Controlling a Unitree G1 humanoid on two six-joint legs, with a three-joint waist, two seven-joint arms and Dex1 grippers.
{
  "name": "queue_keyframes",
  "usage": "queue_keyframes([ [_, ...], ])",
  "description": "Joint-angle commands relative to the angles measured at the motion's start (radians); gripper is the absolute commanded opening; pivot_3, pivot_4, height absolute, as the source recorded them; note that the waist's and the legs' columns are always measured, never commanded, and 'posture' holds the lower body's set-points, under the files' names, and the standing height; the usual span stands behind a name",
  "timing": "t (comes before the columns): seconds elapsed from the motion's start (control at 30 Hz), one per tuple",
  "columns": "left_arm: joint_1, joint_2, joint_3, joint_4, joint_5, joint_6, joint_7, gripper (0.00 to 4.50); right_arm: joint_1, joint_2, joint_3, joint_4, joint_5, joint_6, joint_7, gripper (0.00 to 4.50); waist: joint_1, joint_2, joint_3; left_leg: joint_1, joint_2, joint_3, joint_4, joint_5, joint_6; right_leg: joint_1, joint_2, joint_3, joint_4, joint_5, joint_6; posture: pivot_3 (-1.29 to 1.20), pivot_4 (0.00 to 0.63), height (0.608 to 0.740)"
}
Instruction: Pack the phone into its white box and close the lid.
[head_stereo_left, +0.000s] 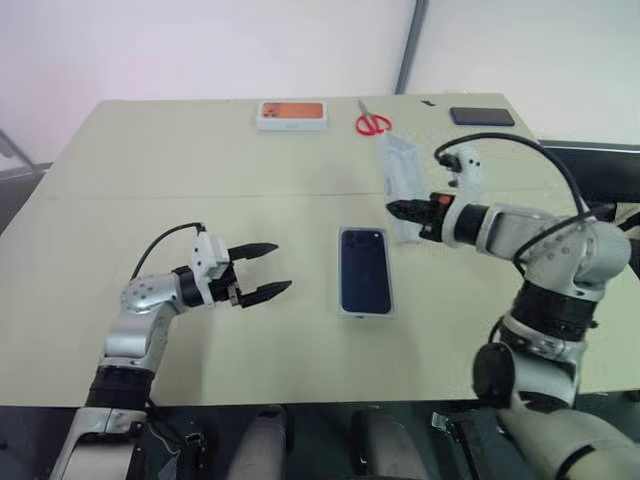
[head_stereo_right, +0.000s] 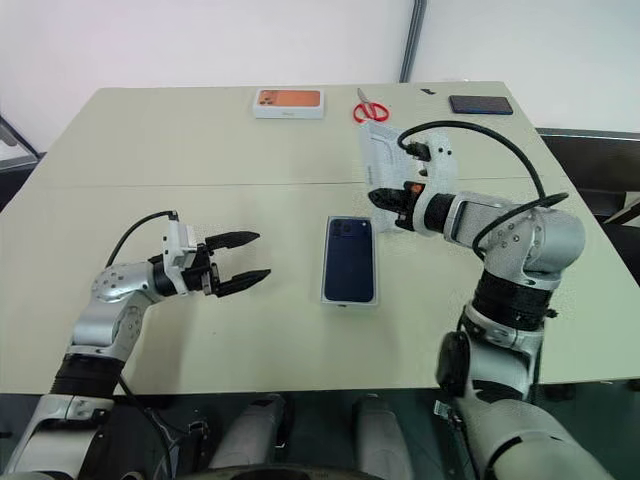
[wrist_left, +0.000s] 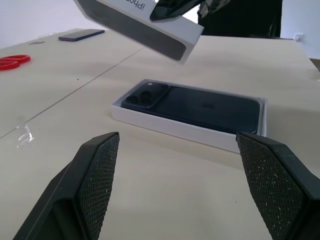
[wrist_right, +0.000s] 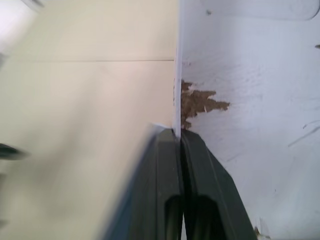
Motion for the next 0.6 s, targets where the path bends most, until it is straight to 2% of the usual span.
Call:
queue_keyframes([
  [0.03,-0.023,-0.004,0.027,-0.03,-0.028,0.026,0.03,3.97,-0.013,0.081,-0.102,-0.021,0.164,0.011,-0.031,0.06,-0.003,0.001,0.0,0.0,0.0,0.0,0.0,0.0,0.0,0.0,0.0,0.0,0.001,0.0,0.0,0.0,0.15,0.74],
  [0.13,-0.021,-0.007,0.025,-0.051,-0.039,0.053,0.046,3.97,0.051,0.166,-0.136,-0.036,0.377,0.011,-0.097,0.06,-0.005,0.001,0.0,0.0,0.0,0.0,-0.001,0.0,0.0,-0.001,0.001,0.0,0.001,0.0,0.0,0.0,0.15,0.74],
  [0.33,-0.022,-0.016,0.026,-0.088,-0.064,0.106,0.078,3.97,0.183,0.245,-0.097,-0.04,0.767,0.011,-0.35,0.06,-0.007,0.001,0.0,0.0,0.001,0.0,0.0,0.0,0.0,-0.002,0.0,0.002,0.002,0.0,0.0,0.0,0.15,0.74],
  [0.43,-0.027,-0.025,0.024,-0.096,-0.073,0.125,0.094,3.97,0.245,0.224,-0.023,-0.023,0.96,-0.016,-0.473,0.06,-0.007,0.001,0.0,0.0,0.001,-0.001,-0.001,0.0,0.0,-0.001,0.0,0.002,0.002,0.0,0.0,0.0,0.15,0.74],
  [0.6,-0.039,-0.046,0.031,-0.11,-0.082,0.145,0.136,3.97,0.37,0.098,0.243,-0.028,1.381,-0.282,-0.728,0.06,-0.008,0.001,0.0,0.0,0.001,0.0,0.0,0.0,0.0,-0.001,0.0,0.002,0.002,0.0,0.0,0.0,0.15,0.74],
])
